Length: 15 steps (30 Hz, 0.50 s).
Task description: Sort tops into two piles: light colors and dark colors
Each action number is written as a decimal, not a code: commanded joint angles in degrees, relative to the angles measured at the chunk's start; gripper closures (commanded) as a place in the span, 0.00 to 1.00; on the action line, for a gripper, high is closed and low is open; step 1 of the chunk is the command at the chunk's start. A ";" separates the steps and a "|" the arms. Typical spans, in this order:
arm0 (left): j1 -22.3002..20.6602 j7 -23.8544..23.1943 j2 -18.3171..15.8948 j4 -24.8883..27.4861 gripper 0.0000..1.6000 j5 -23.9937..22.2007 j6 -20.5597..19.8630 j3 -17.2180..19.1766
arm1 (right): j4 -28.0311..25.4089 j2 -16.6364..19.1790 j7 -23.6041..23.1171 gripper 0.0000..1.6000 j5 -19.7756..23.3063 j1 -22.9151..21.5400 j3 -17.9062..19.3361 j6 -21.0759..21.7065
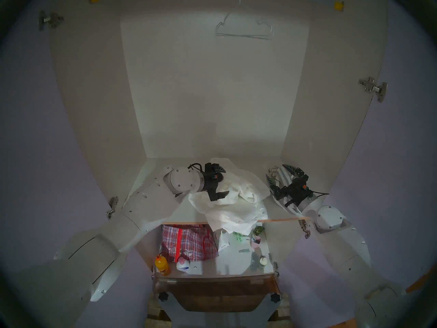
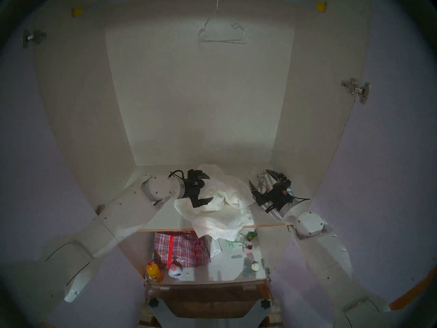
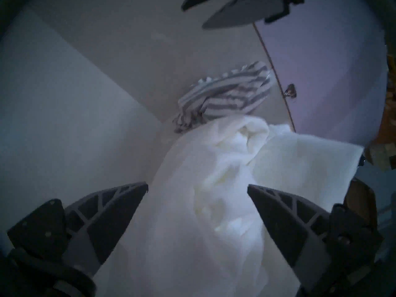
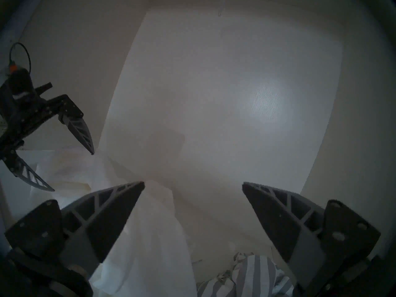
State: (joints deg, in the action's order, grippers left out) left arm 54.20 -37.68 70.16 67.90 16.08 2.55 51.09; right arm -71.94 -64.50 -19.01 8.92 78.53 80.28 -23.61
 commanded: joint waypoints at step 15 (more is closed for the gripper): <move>-1.80 16.85 3.92 -7.25 0.00 5.76 2.06 1.93 | -1.14 0.09 0.14 0.00 0.12 -1.06 0.52 -0.30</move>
State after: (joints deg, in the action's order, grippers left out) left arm 55.70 -22.23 72.59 61.07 21.57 1.44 52.53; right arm -71.85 -64.56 -19.02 8.90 78.50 80.32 -23.61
